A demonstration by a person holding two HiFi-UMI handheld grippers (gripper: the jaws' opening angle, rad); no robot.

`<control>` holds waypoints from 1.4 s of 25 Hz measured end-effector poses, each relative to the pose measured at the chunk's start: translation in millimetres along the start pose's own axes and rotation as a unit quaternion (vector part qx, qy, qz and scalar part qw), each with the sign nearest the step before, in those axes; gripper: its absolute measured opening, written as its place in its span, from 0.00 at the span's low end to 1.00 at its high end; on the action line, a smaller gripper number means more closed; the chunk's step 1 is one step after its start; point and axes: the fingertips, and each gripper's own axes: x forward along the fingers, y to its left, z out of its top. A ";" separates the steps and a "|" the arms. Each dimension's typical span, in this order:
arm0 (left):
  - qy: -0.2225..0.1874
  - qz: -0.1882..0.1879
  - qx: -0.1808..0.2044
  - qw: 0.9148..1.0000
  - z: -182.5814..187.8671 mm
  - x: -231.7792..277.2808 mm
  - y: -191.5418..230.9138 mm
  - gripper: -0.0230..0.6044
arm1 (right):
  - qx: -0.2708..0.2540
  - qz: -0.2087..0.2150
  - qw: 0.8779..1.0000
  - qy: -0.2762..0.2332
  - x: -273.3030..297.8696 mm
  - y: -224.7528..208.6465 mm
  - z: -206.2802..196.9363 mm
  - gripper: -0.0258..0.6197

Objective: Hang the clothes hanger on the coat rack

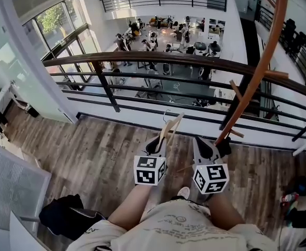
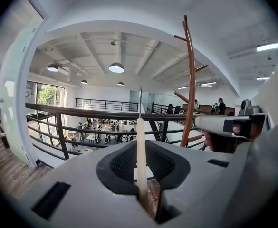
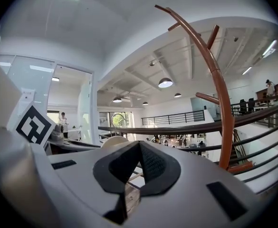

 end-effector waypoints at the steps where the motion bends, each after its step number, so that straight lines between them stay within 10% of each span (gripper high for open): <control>1: 0.000 -0.002 0.003 1.000 4.1 8.2 -2.5 0.12 | 0.001 0.000 1.000 -0.002 3.6 -5.4 2.2 0.04; 35: 0.014 -0.054 0.015 0.998 61.4 180.7 28.0 0.12 | 0.008 -0.062 0.998 0.008 131.7 -108.4 23.5 0.04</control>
